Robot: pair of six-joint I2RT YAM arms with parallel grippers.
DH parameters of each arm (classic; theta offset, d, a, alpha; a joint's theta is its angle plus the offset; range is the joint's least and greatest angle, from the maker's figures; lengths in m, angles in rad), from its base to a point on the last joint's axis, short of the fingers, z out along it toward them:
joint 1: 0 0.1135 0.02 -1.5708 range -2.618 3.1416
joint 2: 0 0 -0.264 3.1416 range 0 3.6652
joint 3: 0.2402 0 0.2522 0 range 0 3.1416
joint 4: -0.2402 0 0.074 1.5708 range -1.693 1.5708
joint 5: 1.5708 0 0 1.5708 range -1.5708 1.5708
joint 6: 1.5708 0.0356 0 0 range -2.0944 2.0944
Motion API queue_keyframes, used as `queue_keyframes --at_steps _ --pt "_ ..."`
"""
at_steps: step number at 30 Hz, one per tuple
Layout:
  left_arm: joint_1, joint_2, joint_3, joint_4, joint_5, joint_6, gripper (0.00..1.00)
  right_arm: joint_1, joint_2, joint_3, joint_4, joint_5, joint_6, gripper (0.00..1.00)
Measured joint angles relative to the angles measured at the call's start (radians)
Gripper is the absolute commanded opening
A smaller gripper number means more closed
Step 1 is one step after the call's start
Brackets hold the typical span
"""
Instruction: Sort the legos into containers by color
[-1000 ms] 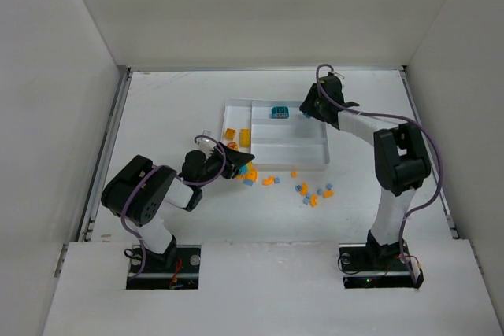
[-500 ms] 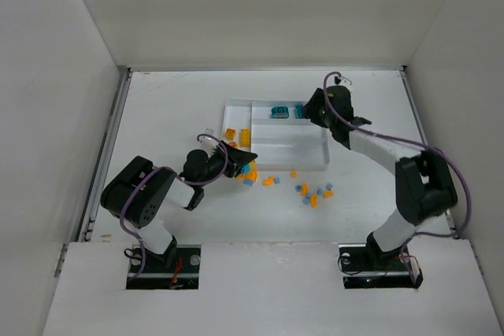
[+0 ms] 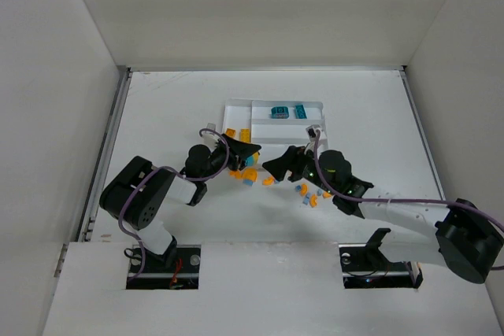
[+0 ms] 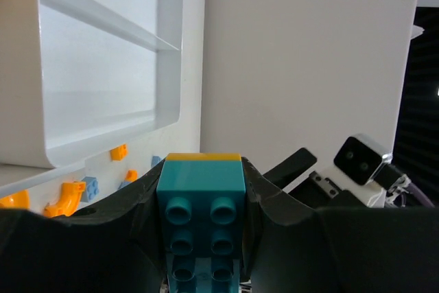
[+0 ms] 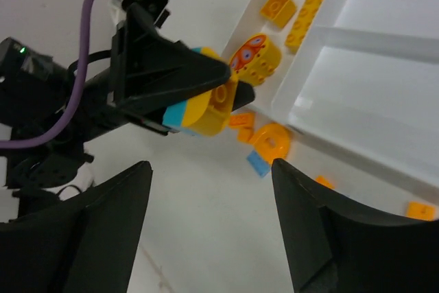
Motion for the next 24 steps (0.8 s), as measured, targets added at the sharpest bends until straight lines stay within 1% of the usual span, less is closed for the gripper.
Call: queue_keyframes --at_steps 3,10,14,18,24 --pt "-0.015 -0.005 0.003 0.0 -0.008 -0.02 0.16 0.031 0.018 -0.015 0.076 -0.009 0.033 0.81" --pt "-0.051 -0.039 0.003 0.0 -0.032 -0.042 0.16 0.039 0.142 -0.015 0.257 -0.033 0.152 0.79" --pt "-0.055 -0.079 0.003 -0.002 -0.046 -0.043 0.17 0.039 0.164 -0.018 0.327 -0.038 0.243 0.74" --pt "-0.055 -0.133 0.003 0.002 -0.053 -0.042 0.17 0.037 0.175 -0.024 0.385 -0.038 0.313 0.71" --pt "-0.058 -0.164 0.003 0.005 -0.061 -0.039 0.18 0.037 0.19 -0.044 0.438 -0.039 0.37 0.64"
